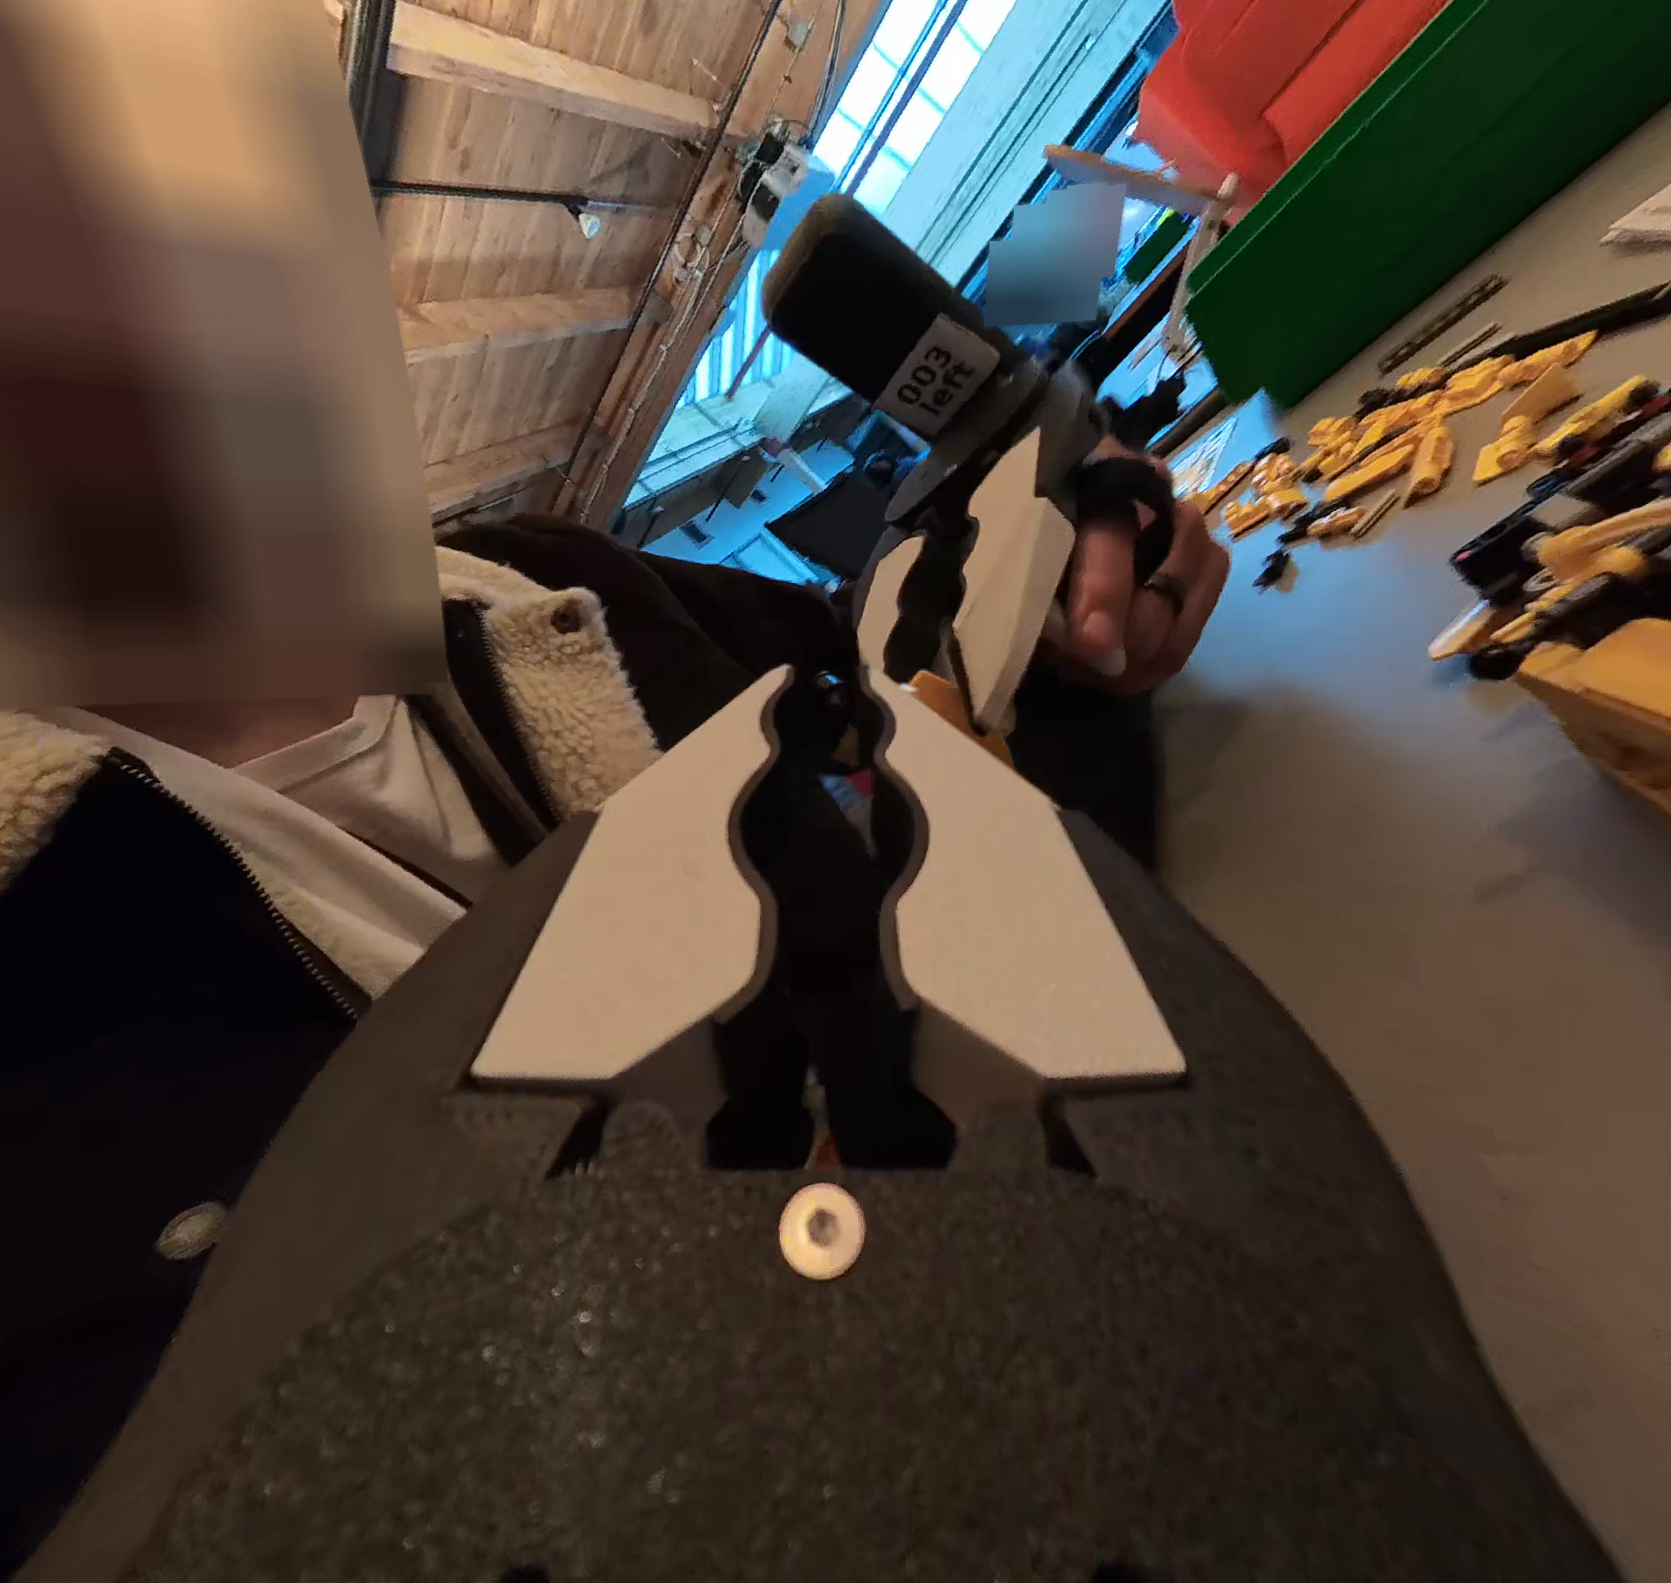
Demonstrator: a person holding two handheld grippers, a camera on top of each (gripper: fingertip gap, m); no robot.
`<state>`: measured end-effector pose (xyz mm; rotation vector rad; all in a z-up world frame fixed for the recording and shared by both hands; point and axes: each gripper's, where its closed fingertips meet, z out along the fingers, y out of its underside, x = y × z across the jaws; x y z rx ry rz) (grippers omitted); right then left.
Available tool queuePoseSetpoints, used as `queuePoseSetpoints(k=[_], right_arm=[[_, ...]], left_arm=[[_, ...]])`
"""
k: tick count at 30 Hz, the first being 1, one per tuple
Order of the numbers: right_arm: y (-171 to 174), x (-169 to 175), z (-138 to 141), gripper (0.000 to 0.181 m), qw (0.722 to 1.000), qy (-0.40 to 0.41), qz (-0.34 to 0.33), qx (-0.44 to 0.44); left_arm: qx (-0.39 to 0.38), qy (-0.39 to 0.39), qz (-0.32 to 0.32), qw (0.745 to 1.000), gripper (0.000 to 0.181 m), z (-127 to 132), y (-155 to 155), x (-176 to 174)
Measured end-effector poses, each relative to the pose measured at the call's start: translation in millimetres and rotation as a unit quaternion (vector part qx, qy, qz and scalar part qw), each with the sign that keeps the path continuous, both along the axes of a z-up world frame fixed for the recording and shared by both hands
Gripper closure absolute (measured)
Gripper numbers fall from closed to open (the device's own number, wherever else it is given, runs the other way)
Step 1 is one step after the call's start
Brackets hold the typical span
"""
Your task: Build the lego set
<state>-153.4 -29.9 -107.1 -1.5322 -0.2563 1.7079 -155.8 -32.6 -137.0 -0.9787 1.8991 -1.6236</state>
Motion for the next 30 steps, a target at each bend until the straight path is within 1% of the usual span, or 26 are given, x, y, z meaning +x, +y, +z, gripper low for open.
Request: queuePoseSetpoints(k=[1,3,4,5,8,10,13,15,18,21,22,24,26,28,30], right_arm=[[3,5,1,0.171,1.0,-0.001,-0.018,0.006],[14,18,-1,0.169,0.997,-0.022,-0.073,0.008],[15,21,-2,0.169,0.995,-0.041,-0.088,0.019],[14,20,-1,0.169,0.994,-0.051,-0.09,0.028],[14,19,-4,0.169,0.99,-0.084,-0.103,0.04],[16,19,-14,0.169,0.986,-0.12,-0.108,0.032],[15,16,-26,0.169,0.978,-0.172,-0.111,0.035],[13,11,-36,0.173,0.972,-0.212,-0.099,0.034],[14,6,-33,0.166,0.971,-0.212,-0.104,0.045],[15,14,-23,0.157,0.975,-0.185,-0.115,0.049],[16,18,-21,0.152,0.973,-0.187,-0.126,0.05],[21,23,-18,0.141,0.96,-0.219,-0.16,0.071],[26,22,-14,0.132,0.936,-0.276,-0.193,0.104],[32,16,-12,0.129,0.907,-0.34,-0.215,0.127],[38,10,-14,0.128,0.884,-0.387,-0.23,0.127]], left_arm=[[-0.028,0.003,0.003,1.0,0.163,5,3,1],[-0.092,-0.003,0.011,0.996,0.177,19,12,1],[-0.121,-0.008,0.019,0.992,0.178,26,17,3],[-0.139,-0.007,0.021,0.99,0.179,29,20,3],[-0.15,-0.003,0.017,0.988,0.179,28,19,2],[-0.148,0.002,0.013,0.989,0.18,25,19,1],[-0.168,-0.002,0.019,0.986,0.18,28,26,1],[-0.188,-0.014,0.027,0.982,0.18,34,32,2],[-0.198,-0.021,0.026,0.98,0.181,37,34,1],[-0.201,-0.028,0.033,0.979,0.181,39,38,1],[-0.205,-0.031,0.032,0.978,0.181,40,39,1],[-0.213,-0.038,0.041,0.975,0.181,43,44,1],[-0.213,-0.036,0.052,0.975,0.181,41,47,4],[-0.218,-0.034,0.058,0.974,0.181,40,49,5],[-0.214,-0.03,0.063,0.974,0.181,37,50,7]])
